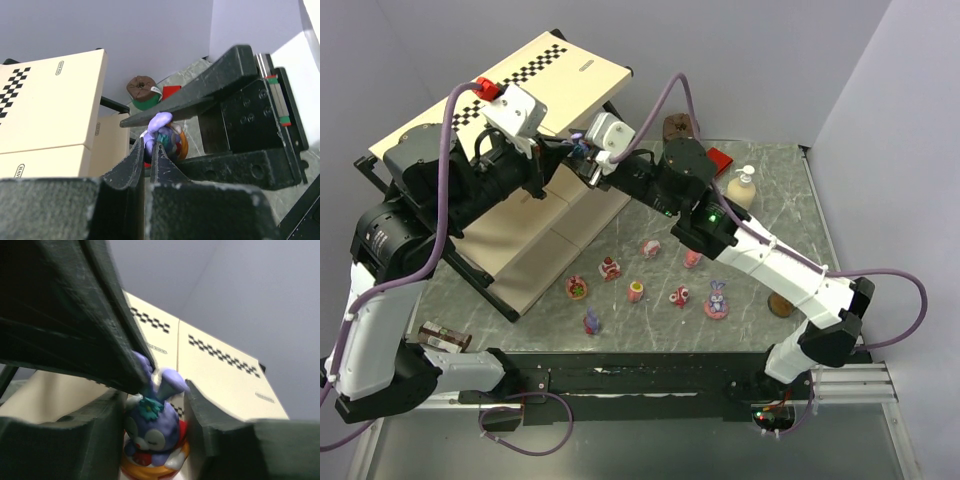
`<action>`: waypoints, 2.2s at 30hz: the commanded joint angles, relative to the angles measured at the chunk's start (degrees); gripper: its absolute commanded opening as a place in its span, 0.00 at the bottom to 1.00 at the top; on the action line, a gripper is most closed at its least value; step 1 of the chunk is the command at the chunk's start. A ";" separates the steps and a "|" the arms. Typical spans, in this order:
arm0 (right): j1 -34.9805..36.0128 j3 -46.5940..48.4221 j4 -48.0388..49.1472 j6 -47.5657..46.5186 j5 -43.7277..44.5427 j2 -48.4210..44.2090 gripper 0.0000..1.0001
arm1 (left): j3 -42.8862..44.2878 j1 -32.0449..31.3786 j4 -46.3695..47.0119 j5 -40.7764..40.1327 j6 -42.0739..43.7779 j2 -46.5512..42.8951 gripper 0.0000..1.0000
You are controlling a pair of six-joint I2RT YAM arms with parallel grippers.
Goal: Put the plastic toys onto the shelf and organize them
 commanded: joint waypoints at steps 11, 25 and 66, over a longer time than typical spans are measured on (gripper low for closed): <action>-0.24 2.67 12.32 -1.96 10.32 4.40 0.00 | -10.20 0.03 20.86 -15.04 -3.06 -8.11 0.96; -9.91 22.52 15.31 12.53 1.09 18.55 0.00 | -24.80 0.12 31.10 -25.77 -2.54 -20.07 0.96; -20.19 41.52 22.97 27.49 -8.32 41.67 0.50 | -43.00 0.12 51.93 -37.55 9.86 -22.36 0.96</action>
